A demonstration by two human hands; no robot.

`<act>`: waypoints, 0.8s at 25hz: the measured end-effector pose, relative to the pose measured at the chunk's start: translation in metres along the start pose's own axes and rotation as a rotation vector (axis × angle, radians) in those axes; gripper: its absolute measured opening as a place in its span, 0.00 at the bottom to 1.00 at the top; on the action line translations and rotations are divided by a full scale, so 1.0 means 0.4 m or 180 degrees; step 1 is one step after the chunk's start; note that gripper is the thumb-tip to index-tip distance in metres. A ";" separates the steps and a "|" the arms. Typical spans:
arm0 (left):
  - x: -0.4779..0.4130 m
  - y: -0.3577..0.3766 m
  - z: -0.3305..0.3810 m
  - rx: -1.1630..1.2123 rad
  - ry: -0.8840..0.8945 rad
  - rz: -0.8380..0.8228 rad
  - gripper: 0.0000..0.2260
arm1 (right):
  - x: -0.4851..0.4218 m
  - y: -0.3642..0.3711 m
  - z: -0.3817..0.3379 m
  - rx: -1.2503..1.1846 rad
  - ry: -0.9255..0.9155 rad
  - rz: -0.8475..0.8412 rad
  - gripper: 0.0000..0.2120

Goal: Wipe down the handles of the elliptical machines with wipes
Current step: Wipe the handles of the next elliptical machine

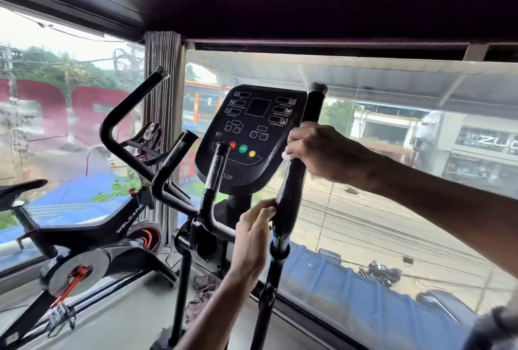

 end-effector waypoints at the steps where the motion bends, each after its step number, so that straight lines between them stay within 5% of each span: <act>1: -0.008 -0.001 -0.006 0.0051 0.0042 -0.0105 0.14 | 0.003 0.006 -0.011 -0.0003 0.0022 -0.0011 0.12; 8: -0.027 -0.028 -0.012 0.0358 0.0282 -0.0492 0.12 | 0.042 0.041 -0.127 0.0175 0.0224 -0.0302 0.10; 14: -0.046 -0.112 0.040 0.0062 0.1026 -0.0378 0.21 | 0.110 -0.002 -0.128 -0.1690 0.1962 0.0445 0.06; 20: -0.050 -0.147 0.077 0.0179 0.0917 -0.0643 0.08 | 0.173 0.022 -0.156 -0.3274 0.2786 0.0843 0.08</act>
Point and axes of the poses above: each hand's wrist, its own x-axis away from the middle knuckle, its own y-axis out of the palm, z = x × y, the point moved 8 cm from there along -x, towards the middle knuckle, and after that the axes turned 15 degrees about -x, right-handed, at the moved point
